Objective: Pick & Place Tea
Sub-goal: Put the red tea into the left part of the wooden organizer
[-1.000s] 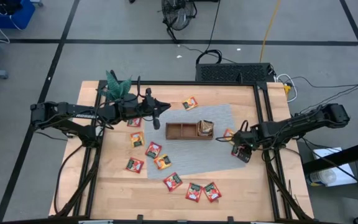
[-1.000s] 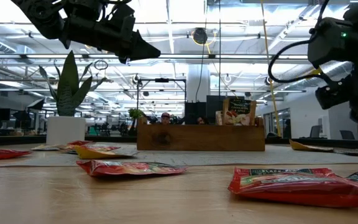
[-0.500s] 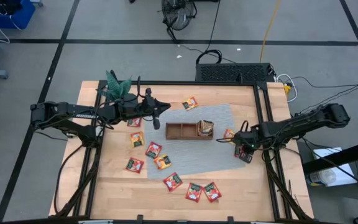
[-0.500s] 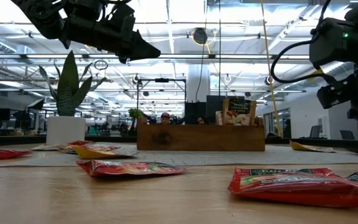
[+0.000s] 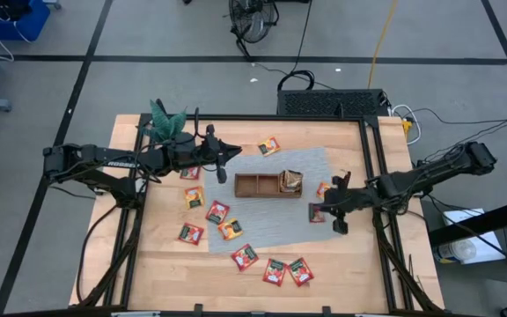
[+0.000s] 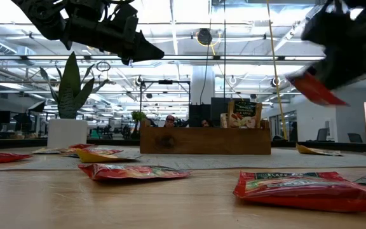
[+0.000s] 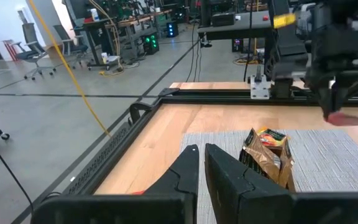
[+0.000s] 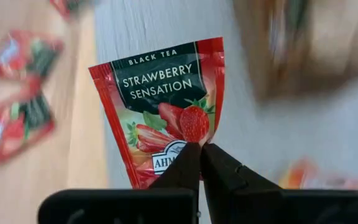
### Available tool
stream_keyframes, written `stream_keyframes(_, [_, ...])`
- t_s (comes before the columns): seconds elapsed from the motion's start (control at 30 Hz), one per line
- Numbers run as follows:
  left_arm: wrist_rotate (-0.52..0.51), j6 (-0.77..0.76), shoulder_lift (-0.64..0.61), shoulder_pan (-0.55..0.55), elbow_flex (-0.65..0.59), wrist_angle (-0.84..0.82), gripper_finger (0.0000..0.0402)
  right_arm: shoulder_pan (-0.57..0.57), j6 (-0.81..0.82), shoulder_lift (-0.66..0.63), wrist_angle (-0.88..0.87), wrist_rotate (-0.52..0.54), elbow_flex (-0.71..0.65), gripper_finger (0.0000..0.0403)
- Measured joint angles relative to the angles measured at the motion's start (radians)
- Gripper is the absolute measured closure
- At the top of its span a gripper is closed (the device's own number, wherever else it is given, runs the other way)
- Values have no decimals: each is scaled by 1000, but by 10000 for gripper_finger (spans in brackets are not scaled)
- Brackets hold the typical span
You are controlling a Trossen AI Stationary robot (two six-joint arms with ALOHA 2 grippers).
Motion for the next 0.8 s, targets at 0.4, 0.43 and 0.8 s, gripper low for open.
stream_keyframes(0.4, [1, -141, 0, -7, 0, 98, 366, -99, -782, 141, 1412, 199, -356, 403])
stream_keyframes(0.43, [1, -171, 0, -8, 0, 113, 366, -123, -781, 160, 1463, 199, -370, 403])
stream_keyframes(0.8, [-4, -357, 18, -15, 4, 166, 366, -267, -802, 303, 1511, 344, -363, 403])
